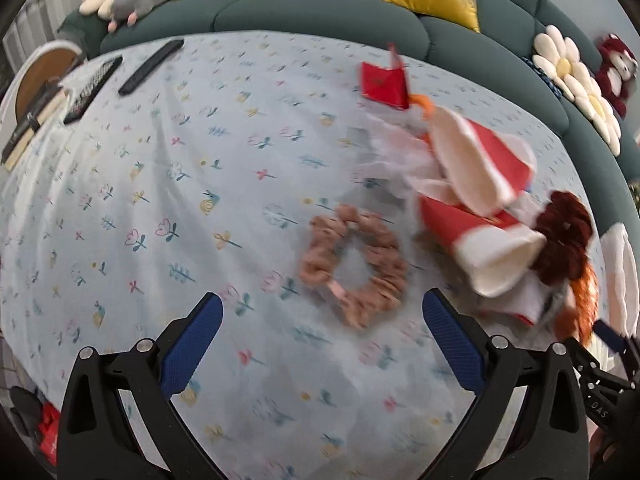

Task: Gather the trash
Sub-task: 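Move left tool to pink scrunchie while right tool approaches orange plastic bag, then grasp pink scrunchie with left gripper while right gripper grasps orange bag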

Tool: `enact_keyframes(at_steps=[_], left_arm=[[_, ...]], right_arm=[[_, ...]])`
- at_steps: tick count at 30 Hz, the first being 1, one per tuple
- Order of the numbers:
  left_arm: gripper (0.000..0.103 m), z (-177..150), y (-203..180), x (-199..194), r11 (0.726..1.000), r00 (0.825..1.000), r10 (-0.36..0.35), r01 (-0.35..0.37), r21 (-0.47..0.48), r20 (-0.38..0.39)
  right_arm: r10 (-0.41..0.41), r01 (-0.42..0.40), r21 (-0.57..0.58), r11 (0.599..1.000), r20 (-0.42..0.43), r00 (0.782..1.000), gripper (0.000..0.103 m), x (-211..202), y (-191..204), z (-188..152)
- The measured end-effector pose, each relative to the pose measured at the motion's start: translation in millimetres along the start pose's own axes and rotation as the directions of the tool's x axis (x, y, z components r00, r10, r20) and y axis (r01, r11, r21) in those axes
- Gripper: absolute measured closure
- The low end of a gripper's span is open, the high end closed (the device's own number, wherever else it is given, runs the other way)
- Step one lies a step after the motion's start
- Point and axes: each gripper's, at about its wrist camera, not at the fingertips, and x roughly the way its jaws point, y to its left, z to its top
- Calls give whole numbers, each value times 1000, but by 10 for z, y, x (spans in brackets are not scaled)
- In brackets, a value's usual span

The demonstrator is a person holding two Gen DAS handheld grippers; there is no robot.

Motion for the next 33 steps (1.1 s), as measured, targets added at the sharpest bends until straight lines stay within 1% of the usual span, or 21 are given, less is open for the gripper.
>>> enact_keyframes(at_steps=[1,2,3,4,5,6,7,8,9,10,11,12,13,14,15,17,20,25,29,33], left_arm=[[10,19,33,47,1000,1000,-18,18,-3,-4],[11,22,41,78,1000,1000,-26,26,-6,-8],[17,32,54,126,999,999,-47,46,-9,-15],[24,40,60,176,997,997,-71,71,-11,-24],[27,40,67,222,997,996,-80,79,-17,-35],[34,42,77,262,996,995,-92,91,-23,-44],[39,37,71,285,994,993,-103,102,-27,-48],[40,32,66,287,994,994,-104,102,-29,-42],[46,29,62,276,993,993,-112,111,-28,-31],[59,26,58,276,991,991,-131,130,-32,-32],[66,23,57,277,990,990,-140,138,-37,-35],[81,28,57,283,988,987,-153,151,-45,-42],[88,23,60,286,985,985,-166,163,-55,-49],[90,14,63,281,983,983,-174,171,-67,-52],[94,11,68,270,983,983,-175,171,-72,-49],[95,-7,58,193,983,985,-170,167,-76,-33],[96,-29,7,14,980,983,-184,183,-84,-10],[96,-10,-166,-401,979,980,-193,196,-48,51],[96,3,-334,-753,977,973,-209,211,-18,98],[96,13,-556,-1113,973,962,-229,229,19,148]], right_arm=[[6,-6,6,1000,-9,1000,49,20,5,2],[14,-14,14,1000,-14,1000,55,30,6,2],[24,-24,21,1000,-15,1000,61,39,6,7],[38,-38,26,999,-19,999,64,43,8,12],[47,-46,27,999,-21,999,71,43,16,18],[55,-54,25,998,-23,998,77,32,34,21],[60,-60,23,998,-24,998,79,31,44,32],[68,-68,21,998,-24,997,85,25,54,39],[72,-72,18,997,-25,997,88,9,73,41],[75,-75,16,997,-23,997,88,9,63,45],[76,-76,14,997,-21,997,88,-5,70,49],[78,-78,16,997,-17,997,90,-29,80,48],[82,-81,19,997,-13,997,93,-40,68,55],[87,-86,22,996,-9,996,96,-60,61,58],[91,-91,29,995,0,996,96,-102,61,61],[100,-101,36,994,15,995,97,-166,34,74],[112,-114,43,993,47,993,99,-312,-10,100],[139,-148,87,985,108,984,100,-603,-128,164],[155,-175,116,978,164,974,101,-870,-222,217],[166,-200,133,971,233,958,101,-1195,-345,230]])
